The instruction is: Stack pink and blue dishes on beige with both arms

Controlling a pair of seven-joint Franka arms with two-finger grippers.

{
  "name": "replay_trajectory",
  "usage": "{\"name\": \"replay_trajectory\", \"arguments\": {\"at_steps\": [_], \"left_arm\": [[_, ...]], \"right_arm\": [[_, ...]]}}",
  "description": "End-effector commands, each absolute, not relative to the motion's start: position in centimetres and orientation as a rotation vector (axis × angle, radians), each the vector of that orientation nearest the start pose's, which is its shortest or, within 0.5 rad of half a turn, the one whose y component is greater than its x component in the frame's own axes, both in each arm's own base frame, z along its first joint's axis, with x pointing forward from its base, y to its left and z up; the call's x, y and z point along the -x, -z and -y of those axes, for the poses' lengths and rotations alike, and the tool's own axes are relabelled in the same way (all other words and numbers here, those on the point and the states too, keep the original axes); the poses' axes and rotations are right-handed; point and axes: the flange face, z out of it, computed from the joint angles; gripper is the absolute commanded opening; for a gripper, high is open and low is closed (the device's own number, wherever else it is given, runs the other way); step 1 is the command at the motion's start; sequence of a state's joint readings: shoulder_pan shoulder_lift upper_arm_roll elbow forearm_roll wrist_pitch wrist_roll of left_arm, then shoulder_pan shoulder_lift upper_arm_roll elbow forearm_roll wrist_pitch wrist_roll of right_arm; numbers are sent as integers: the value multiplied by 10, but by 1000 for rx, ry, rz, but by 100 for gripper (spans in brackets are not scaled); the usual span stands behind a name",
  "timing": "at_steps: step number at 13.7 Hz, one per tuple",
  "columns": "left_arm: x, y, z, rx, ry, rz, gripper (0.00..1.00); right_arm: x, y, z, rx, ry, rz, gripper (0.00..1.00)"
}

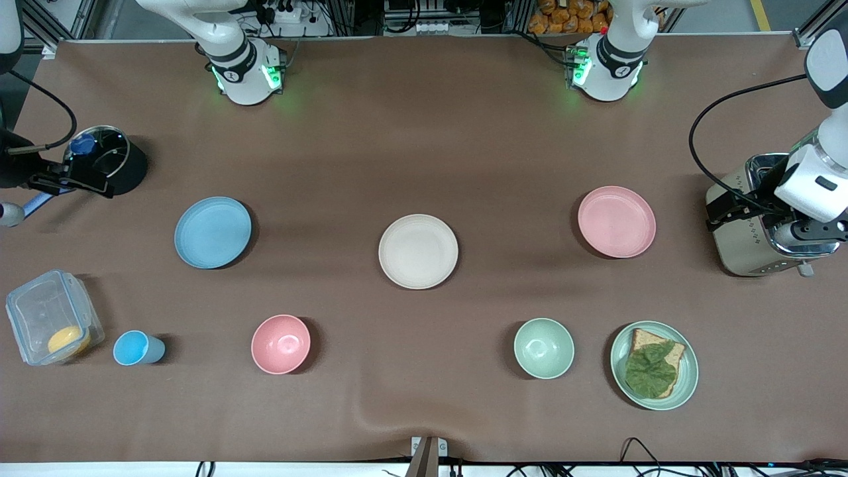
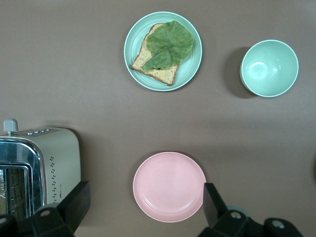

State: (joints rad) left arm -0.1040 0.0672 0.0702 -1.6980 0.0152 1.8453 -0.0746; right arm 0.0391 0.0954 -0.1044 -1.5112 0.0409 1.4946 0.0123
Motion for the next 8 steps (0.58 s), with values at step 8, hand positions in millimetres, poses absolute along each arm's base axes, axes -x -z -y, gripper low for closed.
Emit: {"name": "replay_trajectory", "arguments": {"at_steps": [8], "left_arm": [[-594,-548,18,3133,88,34,100]], "right_arm": [[-574,-595,32,3105,-170,-123,100]]}}
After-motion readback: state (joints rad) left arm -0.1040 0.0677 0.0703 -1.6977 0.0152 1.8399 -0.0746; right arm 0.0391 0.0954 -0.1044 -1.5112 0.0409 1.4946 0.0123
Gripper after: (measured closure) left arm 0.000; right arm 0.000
